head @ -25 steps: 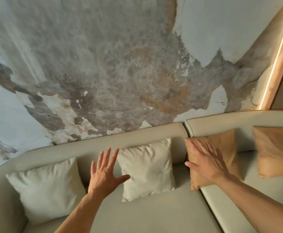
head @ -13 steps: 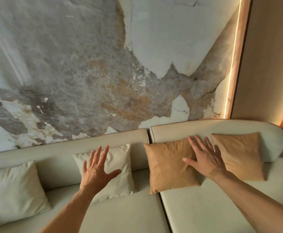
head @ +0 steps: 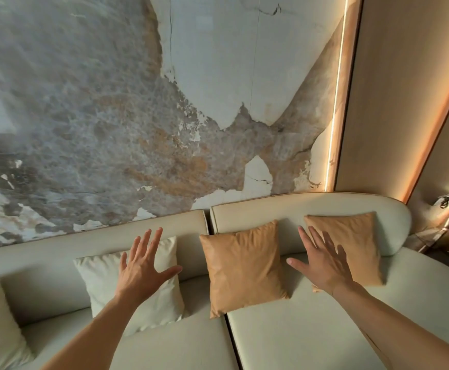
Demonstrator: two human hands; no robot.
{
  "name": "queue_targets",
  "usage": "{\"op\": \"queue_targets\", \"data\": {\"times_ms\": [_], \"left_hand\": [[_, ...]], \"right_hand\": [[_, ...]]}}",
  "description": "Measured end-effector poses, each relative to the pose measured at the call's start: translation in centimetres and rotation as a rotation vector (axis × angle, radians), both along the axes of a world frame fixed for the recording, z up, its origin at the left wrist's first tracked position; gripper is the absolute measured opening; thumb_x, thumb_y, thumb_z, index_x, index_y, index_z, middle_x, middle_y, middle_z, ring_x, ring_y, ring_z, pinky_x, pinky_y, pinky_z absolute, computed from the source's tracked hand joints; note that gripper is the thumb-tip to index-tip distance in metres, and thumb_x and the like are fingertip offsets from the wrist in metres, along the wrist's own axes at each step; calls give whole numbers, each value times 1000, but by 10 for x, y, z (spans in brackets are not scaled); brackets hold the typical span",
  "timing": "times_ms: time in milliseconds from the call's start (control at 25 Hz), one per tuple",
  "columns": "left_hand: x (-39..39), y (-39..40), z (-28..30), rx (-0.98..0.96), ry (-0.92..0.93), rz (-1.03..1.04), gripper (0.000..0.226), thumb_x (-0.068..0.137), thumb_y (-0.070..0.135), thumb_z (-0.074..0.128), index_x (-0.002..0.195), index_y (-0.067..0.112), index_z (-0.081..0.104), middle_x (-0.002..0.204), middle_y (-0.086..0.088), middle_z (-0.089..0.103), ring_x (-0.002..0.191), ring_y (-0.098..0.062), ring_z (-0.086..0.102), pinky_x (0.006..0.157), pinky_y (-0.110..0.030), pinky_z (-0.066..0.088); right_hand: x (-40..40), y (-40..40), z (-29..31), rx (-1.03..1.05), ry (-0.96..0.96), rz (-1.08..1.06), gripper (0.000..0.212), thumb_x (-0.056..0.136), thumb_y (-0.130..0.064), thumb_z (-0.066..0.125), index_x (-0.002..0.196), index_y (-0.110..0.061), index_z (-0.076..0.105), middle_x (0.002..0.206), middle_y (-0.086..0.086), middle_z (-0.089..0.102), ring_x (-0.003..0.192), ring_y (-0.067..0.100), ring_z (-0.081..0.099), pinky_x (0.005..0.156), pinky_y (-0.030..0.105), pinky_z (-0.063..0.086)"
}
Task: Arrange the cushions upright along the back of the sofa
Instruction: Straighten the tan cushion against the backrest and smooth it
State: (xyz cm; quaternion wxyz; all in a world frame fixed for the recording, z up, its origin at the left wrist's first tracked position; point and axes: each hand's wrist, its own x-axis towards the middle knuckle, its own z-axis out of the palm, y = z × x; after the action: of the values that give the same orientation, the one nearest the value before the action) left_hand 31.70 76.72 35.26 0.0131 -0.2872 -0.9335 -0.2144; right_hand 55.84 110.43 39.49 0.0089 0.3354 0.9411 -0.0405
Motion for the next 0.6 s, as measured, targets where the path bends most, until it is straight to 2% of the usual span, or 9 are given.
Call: {"op": "queue_targets", "data": {"times_ms": [240, 600], "left_hand": [[-23, 28, -9, -68, -1, -64, 109, 70, 83, 52, 148, 49, -16, 165, 7, -6, 152, -23, -4, 120, -54, 8], [-12, 98, -15, -80, -41, 38, 109, 72, 77, 59, 150, 48, -12, 165, 3, -4, 151, -27, 2, 120, -54, 11]], "right_hand": [[-16, 20, -7, -7, 18, -23, 88, 87, -72, 37, 154, -35, -7, 165, -3, -5, 151, 30, -2, 116, 56, 16], [-30, 96, -19, -51, 56, 62, 87, 88, -70, 38, 154, -36, -6, 165, -5, -3, 151, 27, -2, 117, 54, 15]]}}
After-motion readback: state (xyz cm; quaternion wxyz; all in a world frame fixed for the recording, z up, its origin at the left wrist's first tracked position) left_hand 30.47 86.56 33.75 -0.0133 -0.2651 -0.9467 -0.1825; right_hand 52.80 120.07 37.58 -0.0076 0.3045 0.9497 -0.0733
